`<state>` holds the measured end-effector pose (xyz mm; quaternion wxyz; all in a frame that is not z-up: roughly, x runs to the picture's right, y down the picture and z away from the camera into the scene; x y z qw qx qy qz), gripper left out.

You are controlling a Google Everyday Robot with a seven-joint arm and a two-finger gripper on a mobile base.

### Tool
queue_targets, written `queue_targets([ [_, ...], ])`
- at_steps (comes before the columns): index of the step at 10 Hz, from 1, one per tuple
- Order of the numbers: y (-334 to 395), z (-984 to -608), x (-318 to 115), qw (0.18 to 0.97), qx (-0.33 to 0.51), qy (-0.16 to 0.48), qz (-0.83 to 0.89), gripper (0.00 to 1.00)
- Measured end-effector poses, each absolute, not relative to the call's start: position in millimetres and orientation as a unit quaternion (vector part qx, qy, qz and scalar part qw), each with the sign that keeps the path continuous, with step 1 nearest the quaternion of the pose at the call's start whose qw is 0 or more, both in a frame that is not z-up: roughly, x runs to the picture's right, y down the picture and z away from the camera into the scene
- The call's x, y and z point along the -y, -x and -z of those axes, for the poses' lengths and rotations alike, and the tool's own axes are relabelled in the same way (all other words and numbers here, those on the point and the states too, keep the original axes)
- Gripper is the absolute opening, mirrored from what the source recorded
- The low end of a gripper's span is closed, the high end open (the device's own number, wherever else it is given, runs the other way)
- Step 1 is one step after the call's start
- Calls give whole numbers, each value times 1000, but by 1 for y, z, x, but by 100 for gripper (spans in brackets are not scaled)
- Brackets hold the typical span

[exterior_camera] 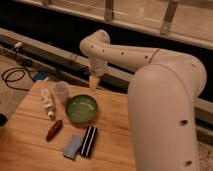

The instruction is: Move the arm in a circular motion

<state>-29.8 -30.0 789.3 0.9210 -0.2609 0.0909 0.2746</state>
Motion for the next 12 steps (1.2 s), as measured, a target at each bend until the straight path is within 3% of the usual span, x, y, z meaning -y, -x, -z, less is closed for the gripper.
queue_targets([
  [6, -11, -698, -107, 907, -106, 284, -294, 80],
  [12, -39, -679, -124, 899, -111, 269, -326, 80],
])
